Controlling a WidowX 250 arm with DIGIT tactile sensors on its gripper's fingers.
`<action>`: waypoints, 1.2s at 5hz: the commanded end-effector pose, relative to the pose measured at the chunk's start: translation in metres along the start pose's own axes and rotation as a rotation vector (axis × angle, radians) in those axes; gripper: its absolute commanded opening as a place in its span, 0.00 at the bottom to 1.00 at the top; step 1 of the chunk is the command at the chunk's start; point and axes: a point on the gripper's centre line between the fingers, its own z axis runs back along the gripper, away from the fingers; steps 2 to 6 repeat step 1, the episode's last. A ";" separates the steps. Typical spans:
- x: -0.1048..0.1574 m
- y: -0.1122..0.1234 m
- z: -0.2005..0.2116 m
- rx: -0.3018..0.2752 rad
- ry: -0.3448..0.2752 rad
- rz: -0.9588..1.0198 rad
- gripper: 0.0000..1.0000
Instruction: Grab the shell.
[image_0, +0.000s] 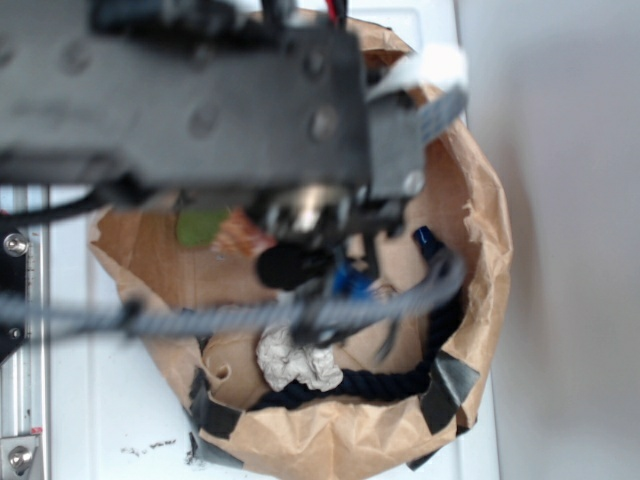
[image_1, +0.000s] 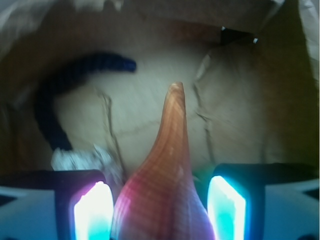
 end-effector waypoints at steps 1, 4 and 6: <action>-0.001 0.000 0.041 0.020 -0.222 0.004 0.00; -0.001 0.000 0.041 0.020 -0.222 0.004 0.00; -0.001 0.000 0.041 0.020 -0.222 0.004 0.00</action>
